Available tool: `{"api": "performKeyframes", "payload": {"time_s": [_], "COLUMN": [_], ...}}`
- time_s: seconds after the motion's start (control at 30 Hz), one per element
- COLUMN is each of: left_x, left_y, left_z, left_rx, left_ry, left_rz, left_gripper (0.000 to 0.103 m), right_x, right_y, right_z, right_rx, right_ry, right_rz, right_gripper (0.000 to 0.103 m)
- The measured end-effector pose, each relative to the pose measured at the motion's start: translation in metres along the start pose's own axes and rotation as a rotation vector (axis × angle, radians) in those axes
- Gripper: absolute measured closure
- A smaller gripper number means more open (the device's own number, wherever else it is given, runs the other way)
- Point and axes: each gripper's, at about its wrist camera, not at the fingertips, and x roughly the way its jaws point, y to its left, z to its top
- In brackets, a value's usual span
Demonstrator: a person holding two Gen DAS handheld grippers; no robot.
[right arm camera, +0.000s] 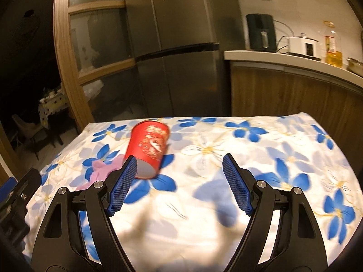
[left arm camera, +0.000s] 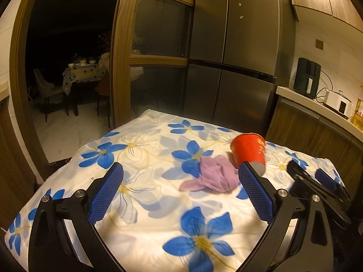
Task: Collect trash
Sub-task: 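Grasp the second red paper cup with the right tool, then grasp the lilac cloth with the left tool while the right tool holds the red cup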
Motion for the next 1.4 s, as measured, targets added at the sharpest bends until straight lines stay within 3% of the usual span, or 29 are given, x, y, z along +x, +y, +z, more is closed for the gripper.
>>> {"api": "performKeyframes", "payload": {"time_s": [0.33, 0.67, 0.77, 0.83, 1.17, 1.4], "left_x": [0.021, 0.031, 0.033, 0.033, 0.036, 0.043], "left_y": [0.017, 0.024, 0.023, 0.022, 0.015, -0.002], "left_z": [0.005, 0.006, 0.006, 0.006, 0.004, 0.002], "left_rx": [-0.041, -0.068, -0.065, -0.061, -0.044, -0.021], "left_ry": [0.024, 0.050, 0.056, 0.058, 0.067, 0.094], "left_rz": [-0.011, -0.020, -0.023, -0.023, -0.028, -0.060], "left_gripper": [0.006, 0.006, 0.006, 0.006, 0.006, 0.006], "right_x": [0.063, 0.092, 0.093, 0.093, 0.083, 0.056], "right_y": [0.024, 0.035, 0.034, 0.032, 0.024, -0.002], "right_z": [0.014, 0.014, 0.012, 0.013, 0.014, 0.015], "right_rx": [0.038, 0.045, 0.045, 0.052, 0.068, 0.105], "right_ry": [0.116, 0.184, 0.194, 0.194, 0.171, 0.104], "right_rz": [0.055, 0.073, 0.075, 0.076, 0.075, 0.058], "right_gripper": [0.026, 0.026, 0.033, 0.045, 0.049, 0.049]}}
